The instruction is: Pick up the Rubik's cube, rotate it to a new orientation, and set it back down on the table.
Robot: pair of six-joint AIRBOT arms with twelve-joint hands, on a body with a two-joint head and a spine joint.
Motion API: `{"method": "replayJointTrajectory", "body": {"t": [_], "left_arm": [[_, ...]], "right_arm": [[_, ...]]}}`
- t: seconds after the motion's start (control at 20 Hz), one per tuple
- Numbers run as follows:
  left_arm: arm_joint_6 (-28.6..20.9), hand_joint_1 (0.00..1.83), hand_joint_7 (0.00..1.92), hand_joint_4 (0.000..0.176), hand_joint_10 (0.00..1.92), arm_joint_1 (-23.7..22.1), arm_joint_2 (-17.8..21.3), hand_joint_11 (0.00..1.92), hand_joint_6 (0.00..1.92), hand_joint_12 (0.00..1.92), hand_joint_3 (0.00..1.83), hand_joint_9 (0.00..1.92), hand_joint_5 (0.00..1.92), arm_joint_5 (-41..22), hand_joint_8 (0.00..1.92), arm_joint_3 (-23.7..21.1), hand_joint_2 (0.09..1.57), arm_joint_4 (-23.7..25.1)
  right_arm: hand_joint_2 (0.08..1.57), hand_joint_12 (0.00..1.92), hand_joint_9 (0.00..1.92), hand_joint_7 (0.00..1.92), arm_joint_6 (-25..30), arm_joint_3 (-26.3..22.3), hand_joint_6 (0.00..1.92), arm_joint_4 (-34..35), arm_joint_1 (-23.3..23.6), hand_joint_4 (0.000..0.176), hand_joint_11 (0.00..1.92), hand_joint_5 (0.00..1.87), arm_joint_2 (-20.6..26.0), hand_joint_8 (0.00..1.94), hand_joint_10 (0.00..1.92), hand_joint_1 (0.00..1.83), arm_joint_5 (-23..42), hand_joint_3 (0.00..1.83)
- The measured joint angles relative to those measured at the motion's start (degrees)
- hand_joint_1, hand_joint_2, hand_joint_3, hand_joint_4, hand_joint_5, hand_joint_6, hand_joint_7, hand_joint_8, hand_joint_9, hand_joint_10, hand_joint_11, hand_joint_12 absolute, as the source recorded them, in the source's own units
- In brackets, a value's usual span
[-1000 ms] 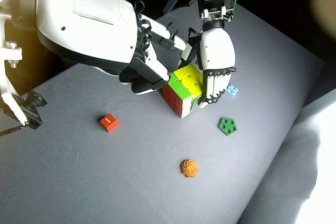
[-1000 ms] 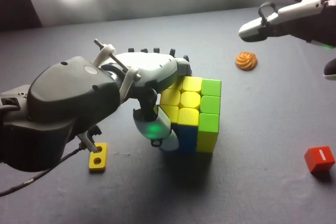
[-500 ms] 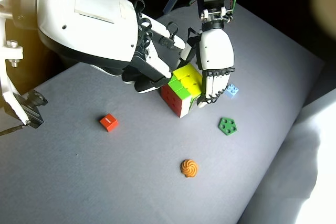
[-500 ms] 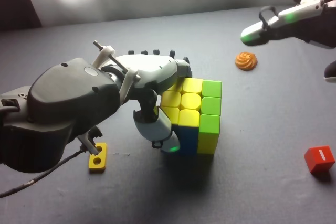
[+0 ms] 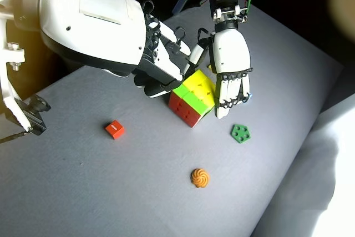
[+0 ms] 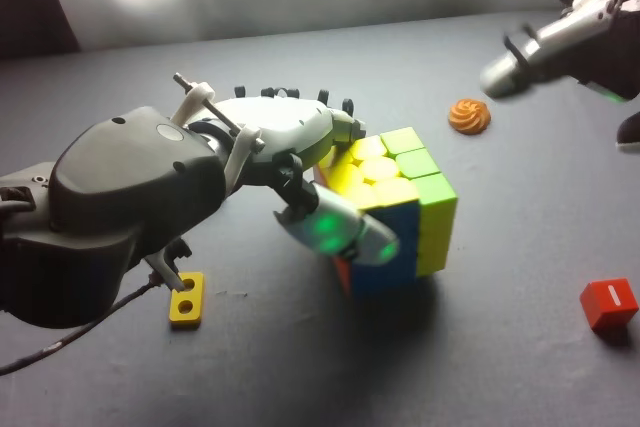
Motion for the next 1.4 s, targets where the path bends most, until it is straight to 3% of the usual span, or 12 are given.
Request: {"method": "replayJointTrajectory", "body": {"t": [0.05,0.35,0.4,0.45,0.5,0.55,0.6,0.75,1.0,1.1,1.2,1.4], "left_arm": [[0.1,0.19,0.30,0.000,0.02,-0.1,0.0,0.00,0.00,0.77,0.00,0.30,0.30,0.2,0.00,0.0,0.91,-0.5],[0.9,0.35,0.63,0.000,0.12,-1.0,0.8,0.06,0.04,0.99,0.00,0.57,0.57,0.6,0.07,-1.0,1.04,-1.2],[1.0,0.30,0.41,0.000,0.93,-1.2,1.1,0.04,0.66,1.39,0.00,0.36,0.43,0.9,0.87,-1.1,1.16,-0.9],[1.1,0.48,0.42,0.097,1.72,-1.8,1.6,0.32,1.67,1.81,0.03,0.41,0.38,1.6,1.68,-1.3,1.42,-0.1],[1.0,0.59,0.52,0.066,1.88,-2.5,2.2,0.56,1.87,1.90,0.02,0.55,0.39,2.8,1.87,-1.3,1.49,1.0],[1.0,0.74,0.59,0.000,1.91,-3.4,3.0,0.76,1.91,1.92,0.01,0.68,0.39,4.2,1.91,-1.2,1.50,2.9],[0.9,0.91,0.42,0.026,1.92,-4.6,4.2,0.70,1.89,1.92,0.02,0.58,0.41,6.9,1.92,-1.2,1.48,4.6],[0.9,0.99,0.47,0.000,1.92,-6.9,7.2,0.64,1.68,1.92,0.00,0.49,0.46,13.0,1.92,-1.9,1.45,8.1],[0.8,0.93,0.40,0.026,1.92,-12.4,16.2,0.57,1.88,1.92,0.00,0.48,0.42,23.8,1.92,-4.9,1.49,15.1],[0.8,0.99,0.43,0.000,1.92,-14.8,18.6,0.49,1.70,1.92,0.00,0.40,0.48,27.5,1.92,-5.0,1.45,17.3],[1.1,0.97,0.43,0.003,1.92,-17.2,20.7,0.45,1.76,1.92,0.00,0.41,0.46,31.3,1.92,-5.8,1.46,18.7],[2.4,1.02,0.49,0.000,1.92,-20.3,23.5,0.54,1.61,1.92,0.00,0.45,0.49,35.4,1.92,-8.5,1.43,18.5]], "right_arm": [[1.26,1.90,0.69,0.85,0.0,0.0,1.72,0.0,0.0,0.000,0.40,0.66,0.0,1.73,1.70,0.72,0.1,0.00],[1.41,1.92,0.75,0.76,0.0,0.0,1.91,0.0,0.0,0.000,0.68,0.44,0.0,1.94,1.92,0.40,0.1,0.01],[1.44,1.92,0.75,0.75,0.0,0.0,1.86,0.0,0.0,0.000,0.68,0.46,0.0,1.93,1.92,0.38,0.0,0.01],[1.47,1.92,0.77,0.79,0.0,0.0,1.91,0.0,0.0,0.000,0.73,0.54,0.0,1.94,1.92,0.43,0.1,0.01],[1.47,1.92,0.78,0.81,0.0,0.0,1.92,0.0,0.0,0.000,0.77,0.61,0.0,1.94,1.92,0.48,0.1,0.00],[1.46,1.92,0.84,0.84,0.0,0.0,1.92,0.0,0.0,0.000,0.86,0.67,0.0,1.94,1.92,0.61,0.1,0.00],[1.44,1.92,0.85,0.85,0.0,0.0,1.92,0.0,0.0,0.000,0.92,0.63,0.0,1.94,1.92,0.73,0.1,0.00],[1.44,1.92,0.84,0.81,0.0,0.0,1.92,0.0,0.0,0.000,0.91,0.60,0.0,1.94,1.92,0.77,0.1,0.00],[1.48,1.92,0.82,0.80,-0.1,0.0,1.91,0.0,0.0,0.000,0.85,0.42,0.0,1.94,1.92,0.77,0.1,0.01],[1.43,1.92,0.89,0.87,-0.8,0.0,1.92,0.0,0.0,0.000,0.87,0.63,0.0,1.94,1.92,0.81,0.0,0.00],[1.45,1.92,0.90,0.89,-2.4,0.0,1.92,0.0,0.0,0.000,0.72,0.70,0.0,1.94,1.92,0.74,0.1,0.00],[1.44,1.92,0.87,0.85,-11.1,0.0,1.92,0.3,-0.6,0.000,0.91,0.67,-1.0,1.94,1.92,0.79,0.3,0.00]]}}
